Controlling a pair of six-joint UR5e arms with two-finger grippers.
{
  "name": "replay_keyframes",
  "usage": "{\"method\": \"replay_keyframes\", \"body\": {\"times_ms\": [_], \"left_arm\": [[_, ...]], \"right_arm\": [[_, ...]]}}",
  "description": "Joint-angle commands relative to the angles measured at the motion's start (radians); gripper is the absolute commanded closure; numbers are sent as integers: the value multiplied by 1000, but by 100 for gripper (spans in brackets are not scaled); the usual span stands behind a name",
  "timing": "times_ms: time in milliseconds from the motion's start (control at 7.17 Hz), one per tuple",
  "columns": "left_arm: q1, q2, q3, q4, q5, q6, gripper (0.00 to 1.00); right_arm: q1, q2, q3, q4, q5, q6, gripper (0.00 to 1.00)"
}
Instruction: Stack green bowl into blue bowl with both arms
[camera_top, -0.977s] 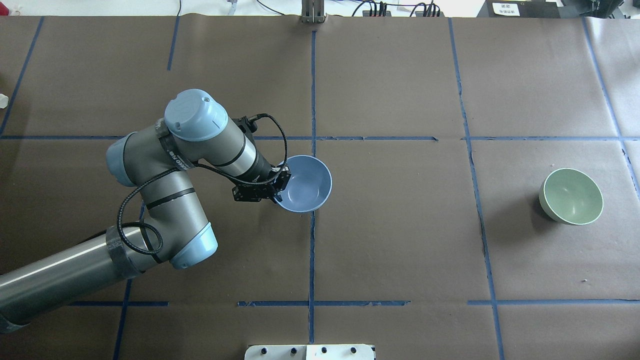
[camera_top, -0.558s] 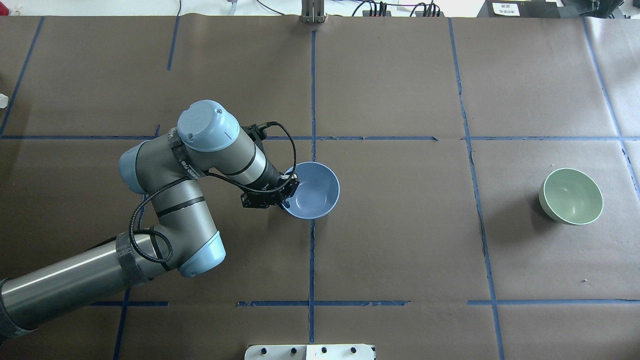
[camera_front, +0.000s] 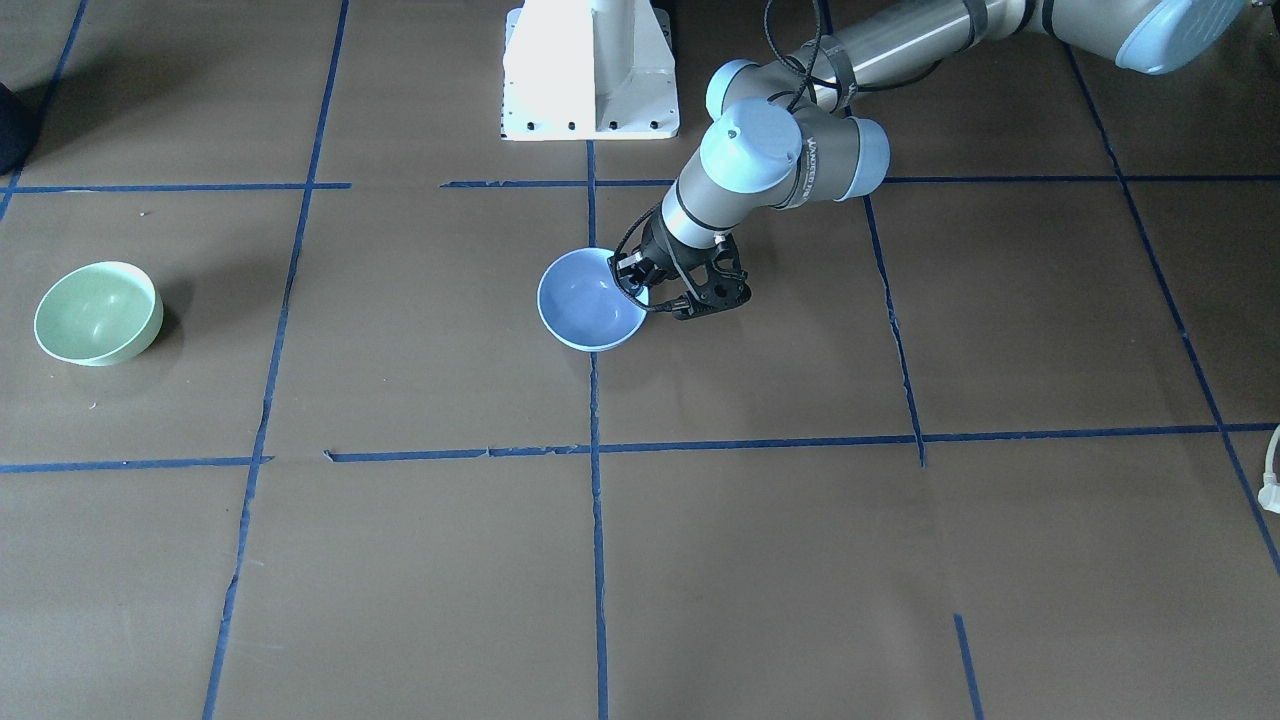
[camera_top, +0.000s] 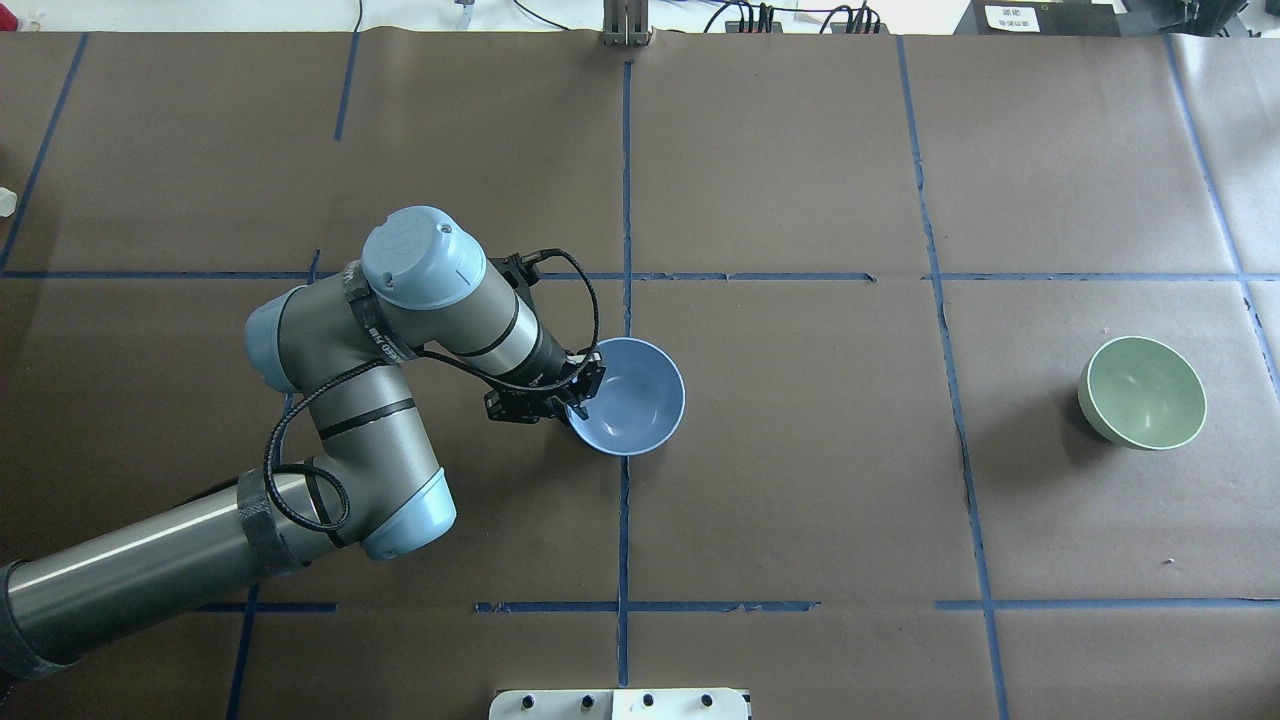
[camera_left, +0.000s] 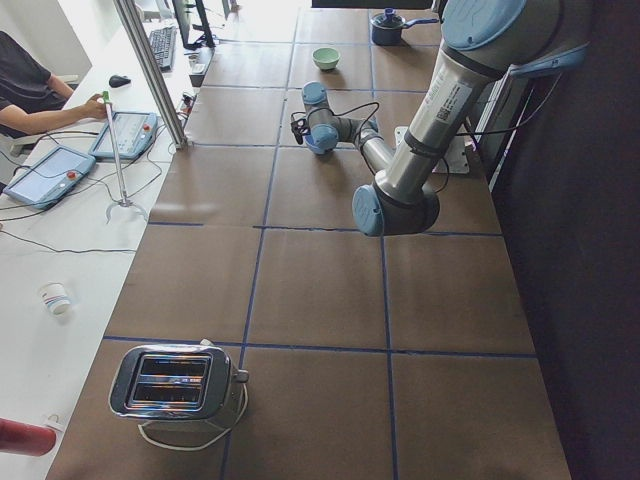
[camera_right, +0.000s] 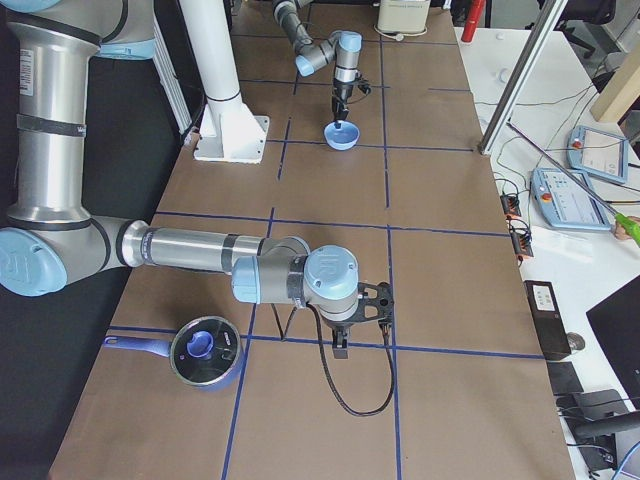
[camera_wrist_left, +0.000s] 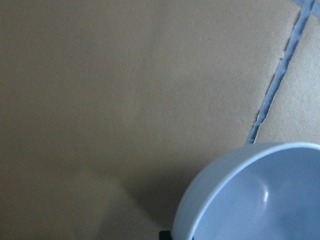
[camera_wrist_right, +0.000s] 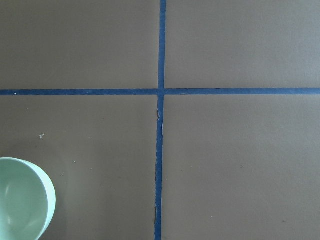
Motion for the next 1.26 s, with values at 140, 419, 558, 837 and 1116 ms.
{"method": "replay_keyframes", "body": {"times_ms": [140,419,558,837,1116], "left_arm": [[-53,17,-52,32,-27,4,0],[-94,72,-193,223,-38,115,0],[-117,111,-300,358,-28,254,0],[-145,219,-420,418,50,335,0],[-234,295,-433,413,38,309,0]], "right_arm": [[-5,0,0,1,-3,-3,0],[-46,0,7,23,-2,43,0],[-98,-18,4,123,-5,139,0],[-214,-58,4,404,-2,459,0],[-358,-77,4,572,-11,681,0]]}}
